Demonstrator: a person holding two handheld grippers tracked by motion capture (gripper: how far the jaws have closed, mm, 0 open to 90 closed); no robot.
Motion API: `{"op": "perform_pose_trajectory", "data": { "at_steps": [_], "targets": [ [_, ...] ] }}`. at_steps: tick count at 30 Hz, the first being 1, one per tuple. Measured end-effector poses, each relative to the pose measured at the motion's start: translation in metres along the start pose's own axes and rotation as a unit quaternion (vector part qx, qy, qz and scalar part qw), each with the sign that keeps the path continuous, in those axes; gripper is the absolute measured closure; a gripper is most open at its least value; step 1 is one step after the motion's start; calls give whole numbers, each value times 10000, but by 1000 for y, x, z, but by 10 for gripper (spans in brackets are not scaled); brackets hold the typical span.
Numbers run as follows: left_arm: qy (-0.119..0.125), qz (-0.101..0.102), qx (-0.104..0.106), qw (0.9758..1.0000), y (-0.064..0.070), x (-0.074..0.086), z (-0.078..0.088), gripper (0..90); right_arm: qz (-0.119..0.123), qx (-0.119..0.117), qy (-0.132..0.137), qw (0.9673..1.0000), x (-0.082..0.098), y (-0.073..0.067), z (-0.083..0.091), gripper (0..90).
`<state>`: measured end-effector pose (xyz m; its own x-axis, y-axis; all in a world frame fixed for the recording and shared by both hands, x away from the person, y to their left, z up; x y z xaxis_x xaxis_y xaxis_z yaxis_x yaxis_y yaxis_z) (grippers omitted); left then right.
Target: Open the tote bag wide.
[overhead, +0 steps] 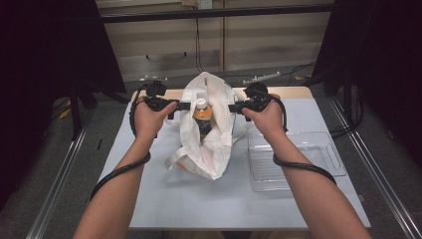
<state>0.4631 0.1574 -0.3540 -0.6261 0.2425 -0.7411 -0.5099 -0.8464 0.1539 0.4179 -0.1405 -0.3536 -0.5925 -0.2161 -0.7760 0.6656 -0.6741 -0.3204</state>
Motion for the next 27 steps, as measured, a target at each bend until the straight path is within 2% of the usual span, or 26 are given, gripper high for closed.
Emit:
{"op": "perform_pose_trajectory", "data": {
  "at_steps": [1, 2, 3, 4, 5, 7, 8, 9, 11, 13, 14, 16, 18, 19, 20, 23, 24, 27],
  "targets": [
    [4, 19, 14, 10000, 0, 0, 0, 451, 6, 18, 0, 10000, 0, 0, 0, 714],
    [-3, 138, 41, 9999, 1, 0, 0, 481, 16, 6, 32, 10000, 0, -1, -1, 722],
    [-3, 138, 41, 9999, 1, 0, 0, 485, 16, 6, 32, 10000, 0, -1, -1, 722],
    [-7, 241, 52, 9997, 0, 1, -1, 492, 37, 9, 48, 10000, 0, -2, -2, 725],
    [-7, 241, 52, 9997, 0, 1, -1, 508, 64, -20, 57, 10000, 0, -1, -3, 724],
    [-67, 427, 84, 9990, 1, 3, -2, 519, 41, -18, 59, 10000, 0, -2, -3, 725],
    [-72, 442, 124, 9989, 0, 3, -2, 635, 36, 11, 56, 10000, -1, -3, -3, 726],
    [-78, 513, 207, 9984, 1, 4, -2, 646, 25, -14, 67, 10000, -1, -3, -4, 729],
    [-79, 521, 235, 9983, 2, 4, -2, 656, 79, -22, 74, 9999, -1, -4, -4, 730],
    [-69, 641, 264, 9976, 4, 3, -2, 682, 86, 2, 63, 9999, -1, -4, -4, 730],
    [-71, 596, 277, 9978, 4, 2, -1, 732, 71, 1, 82, 9999, -1, -4, -3, 731],
    [-63, 619, 289, 9976, 5, 1, 0, 767, 70, -1, 81, 9999, -1, -4, -3, 731],
    [-49, 615, 234, 9978, 5, -2, 3, 842, 37, 65, 50, 10000, -1, -5, -3, 747],
    [-82, 527, 218, 9983, 5, -3, 4, 857, 37, 103, 32, 9999, 0, -4, -3, 754],
    [-89, 525, 181, 9984, 5, -3, 5, 874, 39, 109, 33, 9999, 0, -4, -3, 756],
    [-126, 512, 120, 9985, 5, -4, 5, 884, -2, 111, 43, 9999, 1, -2, -2, 772],
    [-164, 466, -17, 9988, 4, -4, 7, 886, -10, 174, 6, 9998, 2, -1, -2, 787],
    [-176, 422, -122, 9989, 3, -4, 8, 887, -75, 196, 9, 9998, 2, 1, -1, 796]
  ]
}}
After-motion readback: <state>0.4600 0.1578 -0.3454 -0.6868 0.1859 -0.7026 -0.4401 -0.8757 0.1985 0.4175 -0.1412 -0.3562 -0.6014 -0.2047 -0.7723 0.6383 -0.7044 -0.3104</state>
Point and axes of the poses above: each handheld gripper's, and its own axes: z roughly backward along the jaws, x roughly out of its underside, y roughly to its right, the point moved 1 cm from there along -z, roughly forward along the jaws, and after that the axes turned 13 degrees about -x, right-handed, at the moved point
